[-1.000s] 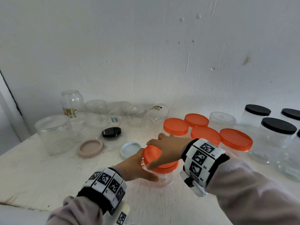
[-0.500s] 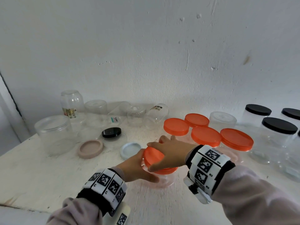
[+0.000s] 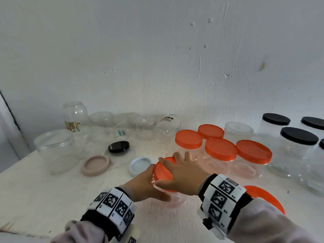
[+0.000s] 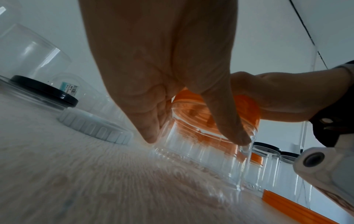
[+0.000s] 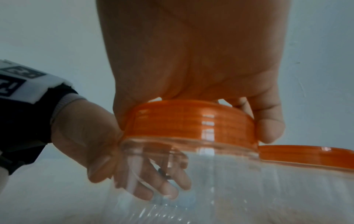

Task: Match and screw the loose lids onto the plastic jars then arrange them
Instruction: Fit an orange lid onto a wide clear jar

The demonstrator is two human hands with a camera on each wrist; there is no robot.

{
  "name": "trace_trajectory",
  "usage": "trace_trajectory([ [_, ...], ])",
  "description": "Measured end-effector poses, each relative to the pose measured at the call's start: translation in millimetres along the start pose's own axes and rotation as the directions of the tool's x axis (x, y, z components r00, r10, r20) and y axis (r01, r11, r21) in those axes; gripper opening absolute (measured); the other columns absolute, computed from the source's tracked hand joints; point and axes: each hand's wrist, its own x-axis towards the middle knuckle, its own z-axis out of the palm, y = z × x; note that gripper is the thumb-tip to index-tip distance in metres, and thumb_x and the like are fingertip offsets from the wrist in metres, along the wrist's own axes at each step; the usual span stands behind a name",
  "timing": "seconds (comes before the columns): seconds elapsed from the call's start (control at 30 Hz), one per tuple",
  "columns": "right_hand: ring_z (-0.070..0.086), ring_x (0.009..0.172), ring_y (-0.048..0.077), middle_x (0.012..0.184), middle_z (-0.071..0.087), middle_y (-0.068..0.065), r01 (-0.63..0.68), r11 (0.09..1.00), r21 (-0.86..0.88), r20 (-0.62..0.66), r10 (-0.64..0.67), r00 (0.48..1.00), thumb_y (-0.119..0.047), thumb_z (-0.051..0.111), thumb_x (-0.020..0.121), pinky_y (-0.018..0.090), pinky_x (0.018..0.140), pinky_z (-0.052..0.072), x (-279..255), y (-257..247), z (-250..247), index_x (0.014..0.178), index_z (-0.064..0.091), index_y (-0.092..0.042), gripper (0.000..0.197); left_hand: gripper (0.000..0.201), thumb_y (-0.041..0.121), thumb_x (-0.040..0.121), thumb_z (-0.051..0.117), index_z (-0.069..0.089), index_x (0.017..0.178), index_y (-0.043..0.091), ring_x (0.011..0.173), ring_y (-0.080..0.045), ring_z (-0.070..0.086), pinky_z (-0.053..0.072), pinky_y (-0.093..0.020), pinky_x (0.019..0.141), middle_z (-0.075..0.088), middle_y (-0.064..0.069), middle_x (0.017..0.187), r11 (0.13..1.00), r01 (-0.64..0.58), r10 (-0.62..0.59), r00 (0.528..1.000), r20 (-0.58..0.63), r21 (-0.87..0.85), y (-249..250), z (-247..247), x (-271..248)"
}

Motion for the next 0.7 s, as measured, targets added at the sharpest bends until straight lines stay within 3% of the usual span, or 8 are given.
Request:
trace_trajectory([
  [0.17, 0.023, 0.125, 0.032, 0.145, 0.024, 0.003, -0.004, 0.999, 0.038, -0.032, 0.005, 0.999, -0.077, 0.035, 0.079, 0.05, 0.1, 0.032, -1.5, 3.0, 4.9, 0.147, 0.011, -0.04, 0.081, 0.1, 0.034, 0.057, 0.09, 0.032, 0.138, 0.024, 0.116, -0.01, 0.054, 0.047, -0.035, 0.101, 0.055, 0.009, 0.125, 0.999, -0.001, 0.001, 1.0, 0.002, 0.041, -1.2, -1.4, 2.4],
  [0.33, 0.023, 0.123, 0.028, 0.144, 0.021, -0.005, 0.008, 0.993, 0.115, -0.067, -0.001, 0.998, -0.078, 0.039, 0.075, 0.044, 0.101, 0.032, -1.1, 7.1, 10.0, 0.145, 0.014, -0.044, 0.082, 0.102, 0.039, 0.055, 0.089, 0.028, 0.137, 0.031, 0.118, -0.008, 0.051, 0.045, -0.03, 0.1, 0.053, 0.013, 0.126, 0.997, 0.005, -0.01, 0.998, 0.06, 0.081, -4.1, -5.9, 9.3],
  [0.4, 0.023, 0.121, 0.025, 0.142, 0.021, -0.009, 0.022, 0.987, 0.157, -0.058, -0.013, 0.998, -0.077, 0.044, 0.074, 0.041, 0.1, 0.031, 0.5, 11.8, 8.8, 0.143, 0.015, -0.048, 0.081, 0.098, 0.037, 0.057, 0.088, 0.031, 0.136, 0.032, 0.122, -0.005, 0.048, 0.042, -0.028, 0.103, 0.052, 0.016, 0.128, 0.996, -0.006, -0.004, 0.993, 0.117, 0.086, -6.6, -15.1, 13.7],
  [0.5, 0.022, 0.123, 0.02, 0.142, 0.021, -0.015, 0.008, 0.971, 0.24, -0.023, -0.002, 1.0, -0.076, 0.052, 0.071, 0.041, 0.103, 0.029, 5.6, 21.8, 5.1, 0.143, 0.017, -0.048, 0.085, 0.086, 0.035, 0.064, 0.084, 0.037, 0.136, 0.032, 0.132, -0.007, 0.039, 0.034, -0.035, 0.112, 0.044, 0.014, 0.139, 0.98, -0.05, 0.018, 0.986, 0.166, 0.191, -10.0, -42.9, 26.5],
  [0.6, 0.023, 0.127, 0.02, 0.145, 0.021, -0.015, -0.053, 0.968, 0.245, -0.04, 0.065, 0.997, -0.076, 0.053, 0.069, 0.043, 0.107, 0.025, 13.3, 30.9, 3.1, 0.143, 0.018, -0.048, 0.086, 0.072, 0.035, 0.074, 0.078, 0.04, 0.135, 0.03, 0.13, -0.006, 0.041, 0.036, -0.032, 0.11, 0.043, 0.013, 0.142, 0.957, -0.076, 0.047, 0.993, 0.109, 0.279, -7.9, -78.3, 51.4],
  [0.7, 0.022, 0.132, 0.021, 0.147, 0.021, -0.013, -0.138, 0.954, 0.265, -0.056, 0.158, 0.986, -0.076, 0.052, 0.069, 0.045, 0.11, 0.021, 23.8, 39.0, 1.3, 0.143, 0.019, -0.048, 0.085, 0.062, 0.033, 0.08, 0.074, 0.044, 0.133, 0.023, 0.128, -0.009, 0.044, 0.036, -0.031, 0.109, 0.047, 0.008, 0.14, 0.947, -0.073, 0.091, 0.995, -0.042, 0.312, -2.5, -110.8, 85.8],
])
